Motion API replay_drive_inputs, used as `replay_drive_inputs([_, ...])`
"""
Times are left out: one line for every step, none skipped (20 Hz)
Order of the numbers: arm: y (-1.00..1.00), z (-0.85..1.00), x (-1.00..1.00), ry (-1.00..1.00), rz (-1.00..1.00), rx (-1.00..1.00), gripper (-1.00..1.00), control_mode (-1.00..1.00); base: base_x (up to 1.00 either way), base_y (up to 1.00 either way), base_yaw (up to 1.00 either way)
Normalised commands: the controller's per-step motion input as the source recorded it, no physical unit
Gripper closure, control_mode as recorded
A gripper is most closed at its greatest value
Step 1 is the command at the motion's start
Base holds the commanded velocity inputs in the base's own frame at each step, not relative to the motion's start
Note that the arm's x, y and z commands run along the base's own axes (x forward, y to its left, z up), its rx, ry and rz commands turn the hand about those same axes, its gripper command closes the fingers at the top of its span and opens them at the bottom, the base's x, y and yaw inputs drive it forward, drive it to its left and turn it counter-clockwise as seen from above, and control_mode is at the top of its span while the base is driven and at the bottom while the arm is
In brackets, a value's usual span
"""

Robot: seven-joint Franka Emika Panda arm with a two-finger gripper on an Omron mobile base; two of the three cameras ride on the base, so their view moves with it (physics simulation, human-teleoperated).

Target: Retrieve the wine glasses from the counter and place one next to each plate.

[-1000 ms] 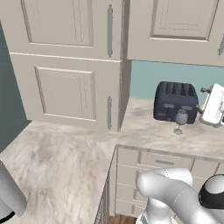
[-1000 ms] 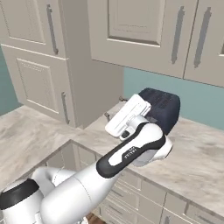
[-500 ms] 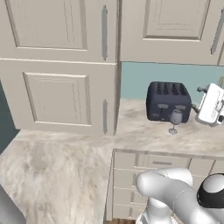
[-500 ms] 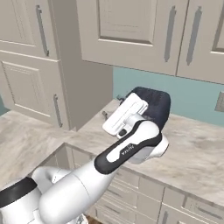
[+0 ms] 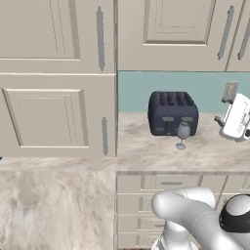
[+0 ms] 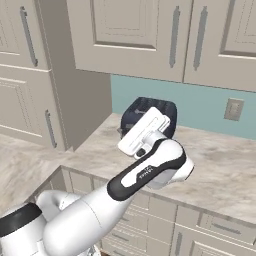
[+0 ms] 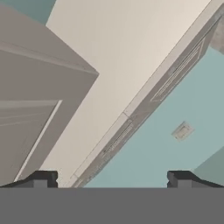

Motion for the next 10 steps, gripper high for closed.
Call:
replay_drive_inputs([0.0, 0.0, 0.0, 0.0, 0.0, 0.0, -1.0, 1.0, 0.25, 0.0, -0.18])
replay_drive_inputs([0.0, 0.0, 0.0, 0.0, 0.0, 0.0, -1.0, 1.0, 0.31, 0.0, -0.17])
replay_drive_inputs([0.0, -0.21, 0.36, 0.21, -0.11, -0.03, -1.0, -1.0, 0.0, 0.0, 0.0])
replay_drive_inputs([0.0, -0.24, 0.39, 0.21, -0.07, -0.02, -1.0, -1.0, 0.0, 0.0, 0.0])
replay_drive_inputs([-0.05, -0.24, 0.36, 0.21, -0.03, -0.01, -1.0, -1.0, 0.0, 0.0, 0.0])
replay_drive_inputs([-0.12, -0.29, 0.38, 0.22, 0.0, 0.0, -1.0, -1.0, 0.0, 0.0, 0.0])
replay_drive_inputs([-0.19, -0.34, 0.43, 0.24, 0.0, 0.0, -1.0, -1.0, 0.0, 0.0, 0.0])
replay_drive_inputs([-0.22, -0.36, 0.37, 0.25, 0.0, 0.0, -1.0, -1.0, 0.0, 0.0, 0.0])
replay_drive_inputs([-0.26, -0.35, 0.37, 0.26, 0.0, -0.01, -1.0, -1.0, 0.0, 0.0, 0.0])
replay_drive_inputs([-0.28, -0.34, 0.29, 0.25, 0.0, -0.01, -1.0, -1.0, 0.0, 0.0, 0.0])
